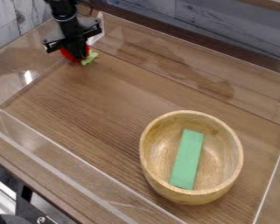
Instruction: Move the red object to the left side of the table
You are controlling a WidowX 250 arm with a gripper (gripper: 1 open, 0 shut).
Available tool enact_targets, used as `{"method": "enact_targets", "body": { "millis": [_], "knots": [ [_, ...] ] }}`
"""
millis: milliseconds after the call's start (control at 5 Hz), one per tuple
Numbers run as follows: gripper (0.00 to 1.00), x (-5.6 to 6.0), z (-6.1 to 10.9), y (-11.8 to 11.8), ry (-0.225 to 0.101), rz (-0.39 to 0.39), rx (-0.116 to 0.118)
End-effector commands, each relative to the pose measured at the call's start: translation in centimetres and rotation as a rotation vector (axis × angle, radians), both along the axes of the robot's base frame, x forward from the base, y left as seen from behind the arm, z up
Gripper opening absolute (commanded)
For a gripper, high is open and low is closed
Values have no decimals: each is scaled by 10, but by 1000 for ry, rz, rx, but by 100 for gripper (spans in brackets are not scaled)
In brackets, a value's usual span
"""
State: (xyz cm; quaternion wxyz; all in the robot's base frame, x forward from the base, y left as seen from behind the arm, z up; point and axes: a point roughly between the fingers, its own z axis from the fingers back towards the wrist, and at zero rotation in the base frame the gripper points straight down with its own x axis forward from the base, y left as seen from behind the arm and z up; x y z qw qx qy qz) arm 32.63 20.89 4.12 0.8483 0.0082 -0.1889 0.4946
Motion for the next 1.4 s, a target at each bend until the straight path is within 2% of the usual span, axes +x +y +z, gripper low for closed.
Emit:
{"method": "enact_targets", "body": {
  "millis": [0,200,400,800,1200],
  "knots": [
    [100,-3,18,3,-28,24,31],
    [0,-4,22,5,-23,-3,30],
    [100,-7,23,8,-8,11,37],
    [100,-2,44,0,15,39,46],
    [100,3,58,-17,24,-109,42]
  ]
}}
